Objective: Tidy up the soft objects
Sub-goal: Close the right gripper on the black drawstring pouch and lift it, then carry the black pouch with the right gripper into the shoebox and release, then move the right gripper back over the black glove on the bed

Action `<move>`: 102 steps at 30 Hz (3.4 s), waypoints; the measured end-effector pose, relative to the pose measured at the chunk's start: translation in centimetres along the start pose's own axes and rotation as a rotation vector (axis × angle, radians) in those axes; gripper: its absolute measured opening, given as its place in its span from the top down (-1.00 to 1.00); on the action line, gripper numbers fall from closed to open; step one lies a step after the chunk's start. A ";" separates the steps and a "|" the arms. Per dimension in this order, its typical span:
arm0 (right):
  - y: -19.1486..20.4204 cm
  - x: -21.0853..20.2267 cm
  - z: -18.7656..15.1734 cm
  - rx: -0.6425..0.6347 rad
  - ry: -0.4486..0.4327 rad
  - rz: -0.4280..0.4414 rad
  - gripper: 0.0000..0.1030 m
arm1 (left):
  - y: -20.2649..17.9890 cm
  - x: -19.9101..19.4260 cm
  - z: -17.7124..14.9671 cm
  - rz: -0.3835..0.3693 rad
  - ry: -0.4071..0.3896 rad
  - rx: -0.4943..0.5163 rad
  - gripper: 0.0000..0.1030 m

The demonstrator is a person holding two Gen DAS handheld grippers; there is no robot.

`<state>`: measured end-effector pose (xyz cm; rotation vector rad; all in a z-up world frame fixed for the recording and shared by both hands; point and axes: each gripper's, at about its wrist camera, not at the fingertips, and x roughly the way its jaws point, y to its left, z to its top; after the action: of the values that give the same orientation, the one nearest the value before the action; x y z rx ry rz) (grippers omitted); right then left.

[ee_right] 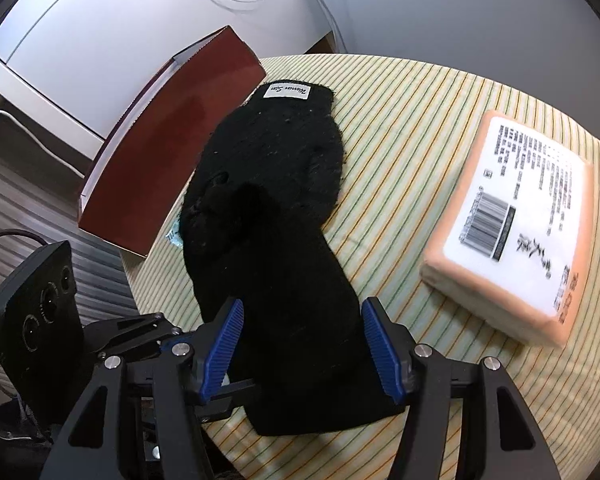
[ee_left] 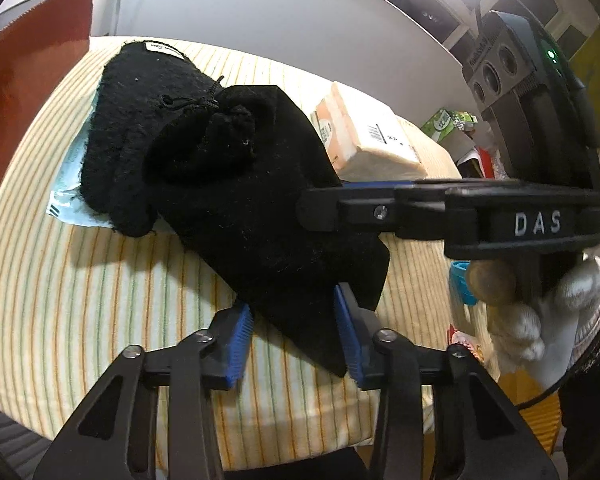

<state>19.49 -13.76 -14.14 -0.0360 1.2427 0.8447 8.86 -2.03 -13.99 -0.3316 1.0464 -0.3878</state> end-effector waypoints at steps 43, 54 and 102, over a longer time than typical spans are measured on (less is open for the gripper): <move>20.5 -0.8 10.9 -0.134 -0.185 0.175 0.19 | 10.7 -20.5 5.9 0.191 -0.431 0.004 0.36; 22.6 4.7 16.2 -0.118 -0.138 0.204 0.19 | 16.6 -20.1 8.5 0.237 -0.400 -0.063 0.36; 8.4 -9.7 4.8 0.048 -0.324 -0.119 -0.34 | 7.4 -18.6 6.4 0.174 -0.396 0.041 -0.36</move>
<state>17.82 -10.91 -0.87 0.0635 0.9457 0.6862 7.35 13.54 -0.01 -0.2648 0.6715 -0.1756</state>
